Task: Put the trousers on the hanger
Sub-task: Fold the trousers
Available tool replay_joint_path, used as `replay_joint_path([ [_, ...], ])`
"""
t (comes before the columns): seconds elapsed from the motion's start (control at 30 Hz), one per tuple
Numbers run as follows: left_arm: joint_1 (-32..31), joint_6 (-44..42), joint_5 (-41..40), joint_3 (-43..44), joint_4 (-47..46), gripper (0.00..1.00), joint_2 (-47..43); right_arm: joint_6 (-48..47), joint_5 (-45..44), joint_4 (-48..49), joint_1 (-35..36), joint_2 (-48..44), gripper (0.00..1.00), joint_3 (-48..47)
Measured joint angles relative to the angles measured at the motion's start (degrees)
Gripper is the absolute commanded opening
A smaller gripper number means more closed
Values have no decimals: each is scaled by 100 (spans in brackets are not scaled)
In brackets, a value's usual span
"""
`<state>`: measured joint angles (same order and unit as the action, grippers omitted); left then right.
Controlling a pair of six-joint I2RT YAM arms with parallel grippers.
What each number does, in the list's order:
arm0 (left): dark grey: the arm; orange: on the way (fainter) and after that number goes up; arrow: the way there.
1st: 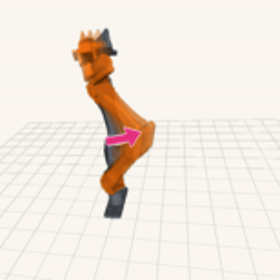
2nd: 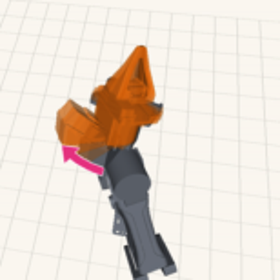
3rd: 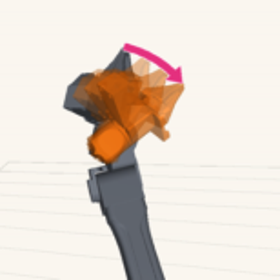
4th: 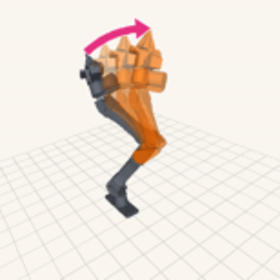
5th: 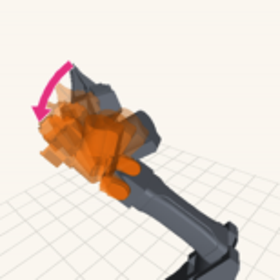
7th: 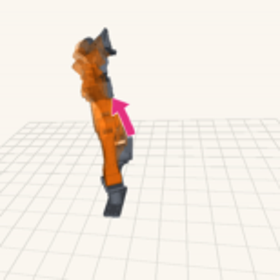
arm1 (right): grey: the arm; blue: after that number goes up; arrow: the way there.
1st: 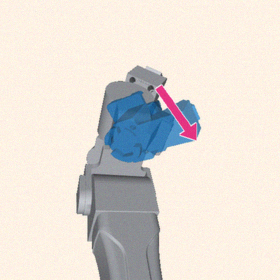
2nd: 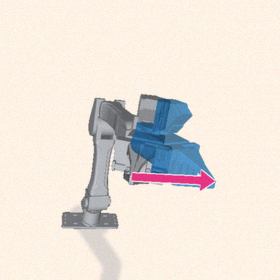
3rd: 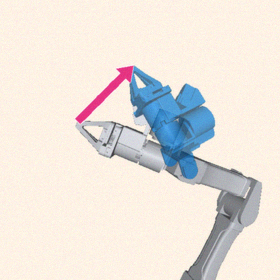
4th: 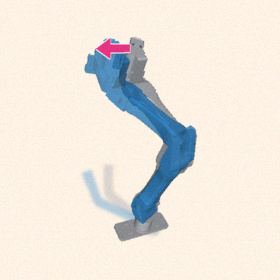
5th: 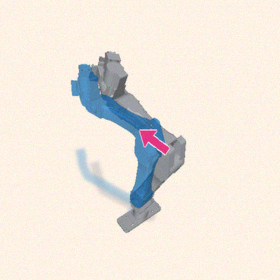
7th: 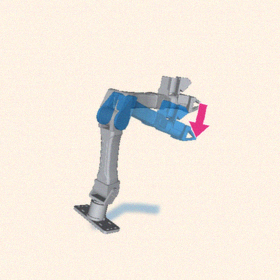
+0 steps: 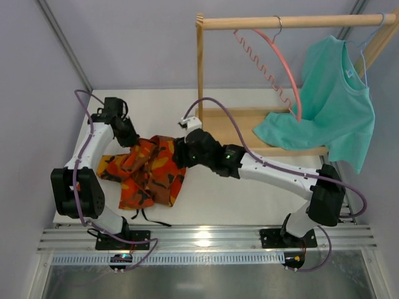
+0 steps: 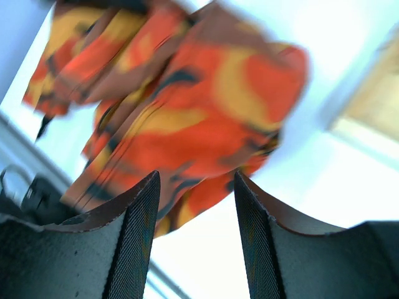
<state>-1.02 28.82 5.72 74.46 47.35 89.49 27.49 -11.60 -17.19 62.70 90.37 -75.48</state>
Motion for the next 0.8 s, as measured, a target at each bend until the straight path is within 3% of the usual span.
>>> replay_joint_path([
  [0.17,0,-125,31,-177,-22,0,0,452,-195,-92,-883,59,65,4],
  [0.23,0,-170,70,-203,-48,0,0,846,-448,-417,-1008,343,65,-254],
  [0.47,2,-284,186,-422,-205,0,-164,2164,-896,-1235,-1108,1602,65,-1438],
  [0.8,2,-358,398,-566,-385,0,-264,3010,-1268,-1499,-1145,2260,62,-1934],
])
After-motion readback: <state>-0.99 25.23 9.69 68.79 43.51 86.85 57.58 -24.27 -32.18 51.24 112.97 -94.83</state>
